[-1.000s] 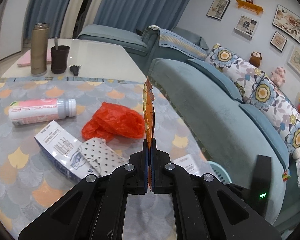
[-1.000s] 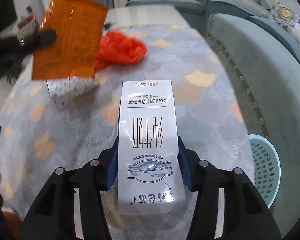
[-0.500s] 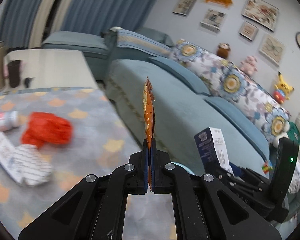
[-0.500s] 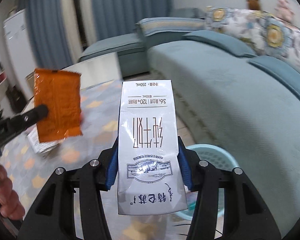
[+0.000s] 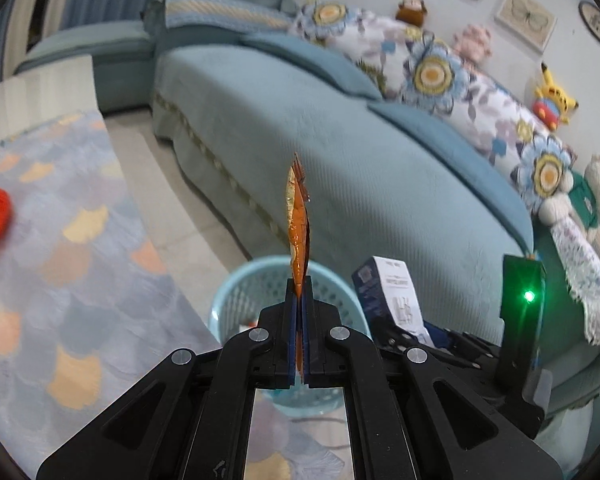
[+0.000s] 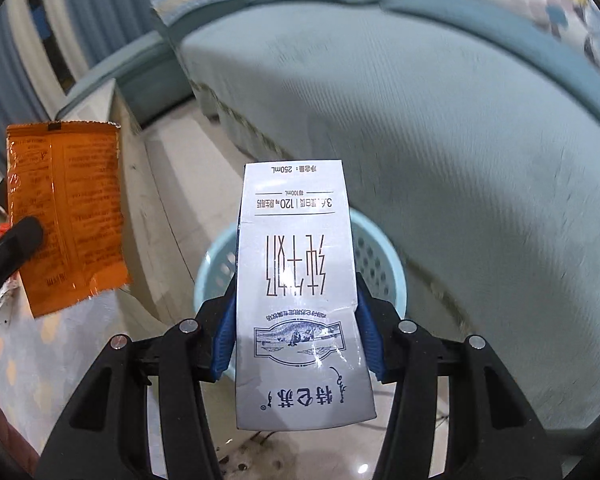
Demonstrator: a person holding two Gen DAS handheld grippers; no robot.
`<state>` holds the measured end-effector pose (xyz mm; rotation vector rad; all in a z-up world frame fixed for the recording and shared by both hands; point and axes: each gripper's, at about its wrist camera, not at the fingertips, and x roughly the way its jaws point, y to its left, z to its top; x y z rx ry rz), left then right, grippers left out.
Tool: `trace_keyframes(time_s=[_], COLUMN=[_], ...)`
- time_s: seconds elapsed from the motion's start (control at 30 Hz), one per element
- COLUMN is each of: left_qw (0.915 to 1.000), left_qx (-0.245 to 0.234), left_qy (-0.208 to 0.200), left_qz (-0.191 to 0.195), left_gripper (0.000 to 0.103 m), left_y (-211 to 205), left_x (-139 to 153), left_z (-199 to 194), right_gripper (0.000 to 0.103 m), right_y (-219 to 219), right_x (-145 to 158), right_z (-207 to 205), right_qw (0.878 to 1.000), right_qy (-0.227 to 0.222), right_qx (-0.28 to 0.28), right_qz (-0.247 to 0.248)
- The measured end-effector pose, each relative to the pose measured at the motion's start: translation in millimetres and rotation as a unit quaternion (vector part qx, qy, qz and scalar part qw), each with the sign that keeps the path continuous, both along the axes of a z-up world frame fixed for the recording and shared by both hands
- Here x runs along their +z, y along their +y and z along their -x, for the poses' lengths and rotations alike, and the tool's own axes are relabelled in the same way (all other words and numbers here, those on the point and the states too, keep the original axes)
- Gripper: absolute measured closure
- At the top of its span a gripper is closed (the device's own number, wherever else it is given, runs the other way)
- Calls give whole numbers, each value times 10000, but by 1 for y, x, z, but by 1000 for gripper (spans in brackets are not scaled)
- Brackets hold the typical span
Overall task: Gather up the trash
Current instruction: 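Carry the snack bag and white milk carton over the wastebasket and open both tools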
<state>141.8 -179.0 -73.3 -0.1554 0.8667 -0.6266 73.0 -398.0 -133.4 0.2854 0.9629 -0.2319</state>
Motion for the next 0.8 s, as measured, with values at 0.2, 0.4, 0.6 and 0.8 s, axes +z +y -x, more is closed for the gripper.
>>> trace_keyframes(time_s=[0.2, 0.4, 0.6, 0.8], left_qw=[9989, 9984, 9986, 9991], left_qx=[-282, -383, -398, -340], left_qy=[319, 333, 274, 188], left_qz=[-211, -264, -195, -168], left_gripper=[100, 80, 80, 80], left_y=[-16, -16, -13, 0], left_x=[-24, -28, -22, -18], left_z=[-4, -2, -1, 1], right_gripper=[54, 53, 53, 53], right_y=[-10, -14, -7, 3], right_x=[-29, -36, -32, -19], right_z=[-7, -17, -17, -12], right_qw=[9989, 9980, 9985, 9995], right_qy=[336, 397, 353, 195], right_qx=[-177, -241, -195, -106], right_qz=[-287, -422, -378, -230])
